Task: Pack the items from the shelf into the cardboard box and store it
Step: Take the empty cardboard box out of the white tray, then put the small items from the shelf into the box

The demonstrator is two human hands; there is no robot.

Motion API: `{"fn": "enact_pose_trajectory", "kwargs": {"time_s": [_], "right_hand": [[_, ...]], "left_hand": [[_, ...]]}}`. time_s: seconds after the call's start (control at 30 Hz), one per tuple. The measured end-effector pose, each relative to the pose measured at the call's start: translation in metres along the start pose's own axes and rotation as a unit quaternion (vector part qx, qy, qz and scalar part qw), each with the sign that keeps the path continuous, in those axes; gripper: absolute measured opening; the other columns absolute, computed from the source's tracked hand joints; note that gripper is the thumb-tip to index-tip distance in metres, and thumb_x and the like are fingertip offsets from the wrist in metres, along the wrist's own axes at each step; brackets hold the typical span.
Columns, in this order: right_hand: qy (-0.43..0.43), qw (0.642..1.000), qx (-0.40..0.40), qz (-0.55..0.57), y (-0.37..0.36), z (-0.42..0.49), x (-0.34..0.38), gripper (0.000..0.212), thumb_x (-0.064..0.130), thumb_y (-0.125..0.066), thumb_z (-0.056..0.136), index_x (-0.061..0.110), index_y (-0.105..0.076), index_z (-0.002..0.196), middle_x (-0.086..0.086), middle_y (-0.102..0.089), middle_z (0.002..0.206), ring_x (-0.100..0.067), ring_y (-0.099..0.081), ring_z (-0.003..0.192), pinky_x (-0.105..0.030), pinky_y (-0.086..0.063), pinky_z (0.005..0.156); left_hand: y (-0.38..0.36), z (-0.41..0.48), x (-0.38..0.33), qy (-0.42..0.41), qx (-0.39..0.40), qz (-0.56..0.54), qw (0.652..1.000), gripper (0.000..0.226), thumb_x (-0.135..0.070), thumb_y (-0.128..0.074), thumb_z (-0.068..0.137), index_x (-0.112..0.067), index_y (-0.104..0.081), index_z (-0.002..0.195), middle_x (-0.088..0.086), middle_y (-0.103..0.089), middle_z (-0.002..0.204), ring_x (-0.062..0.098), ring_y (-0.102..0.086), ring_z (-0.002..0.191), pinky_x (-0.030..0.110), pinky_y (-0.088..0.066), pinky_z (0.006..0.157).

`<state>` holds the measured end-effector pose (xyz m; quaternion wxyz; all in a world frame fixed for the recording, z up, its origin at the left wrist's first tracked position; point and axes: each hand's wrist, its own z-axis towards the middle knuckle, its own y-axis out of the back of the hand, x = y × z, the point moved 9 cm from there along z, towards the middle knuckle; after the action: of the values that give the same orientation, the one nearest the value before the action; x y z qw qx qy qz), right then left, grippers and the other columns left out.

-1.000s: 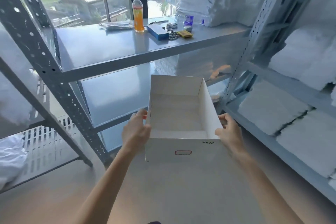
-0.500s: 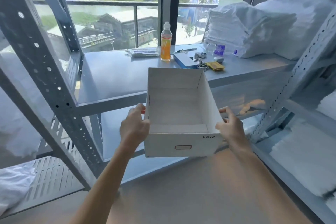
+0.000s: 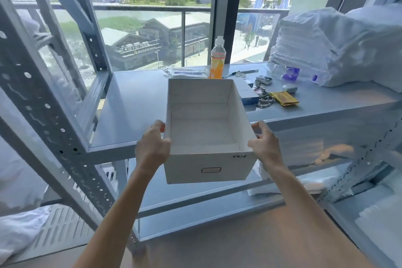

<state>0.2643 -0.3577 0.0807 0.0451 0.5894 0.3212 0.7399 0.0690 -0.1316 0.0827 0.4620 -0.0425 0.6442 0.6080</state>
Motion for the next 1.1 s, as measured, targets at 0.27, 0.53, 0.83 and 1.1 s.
{"fn": "enact_pose_trajectory", "kwargs": {"time_s": [0.27, 0.53, 0.83, 1.1], "right_hand": [[0.034, 0.992, 0.072, -0.094, -0.017, 0.093, 0.012, 0.039, -0.004, -0.049, 0.074, 0.011, -0.053, 0.110, -0.019, -0.065, 0.103, -0.035, -0.057, 0.094, -0.030, -0.038, 0.071], [0.065, 0.985, 0.121, -0.100, -0.035, 0.156, 0.026, 0.038, -0.003, -0.043, 0.080, 0.007, -0.053, 0.116, -0.019, -0.062, 0.108, -0.032, -0.052, 0.088, -0.030, -0.037, 0.072], [0.085, 0.982, 0.151, -0.082, -0.056, 0.195, 0.033, 0.040, -0.004, -0.042, 0.079, 0.007, -0.054, 0.116, -0.018, -0.063, 0.104, -0.034, -0.055, 0.094, -0.036, -0.041, 0.076], [0.070, 0.969, 0.235, -0.020, -0.082, 0.243, 0.039, 0.051, -0.006, -0.047, 0.073, 0.011, -0.057, 0.120, -0.012, -0.059, 0.102, -0.028, -0.056, 0.096, -0.037, -0.048, 0.084]], "left_hand": [[-0.006, 0.045, -0.029, 0.049, -0.040, 0.129, 0.990, 0.015, -0.014, -0.043, 0.088, -0.009, -0.049, 0.101, 0.016, -0.062, 0.101, 0.031, -0.045, 0.076, 0.034, -0.035, 0.067], [-0.021, 0.088, -0.040, 0.117, -0.036, 0.184, 0.975, 0.027, -0.008, -0.039, 0.088, -0.007, -0.051, 0.112, 0.017, -0.060, 0.112, 0.036, -0.054, 0.101, 0.034, -0.036, 0.071], [-0.026, 0.107, -0.029, 0.172, -0.047, 0.160, 0.971, 0.023, -0.011, -0.036, 0.090, -0.011, -0.052, 0.107, 0.014, -0.061, 0.112, 0.030, -0.047, 0.084, 0.034, -0.038, 0.071], [-0.046, 0.114, -0.060, 0.002, -0.057, 0.075, 0.996, 0.050, -0.025, -0.037, 0.095, -0.022, -0.029, 0.144, -0.004, -0.012, 0.157, 0.011, 0.001, 0.145, 0.034, -0.002, 0.117]]}}
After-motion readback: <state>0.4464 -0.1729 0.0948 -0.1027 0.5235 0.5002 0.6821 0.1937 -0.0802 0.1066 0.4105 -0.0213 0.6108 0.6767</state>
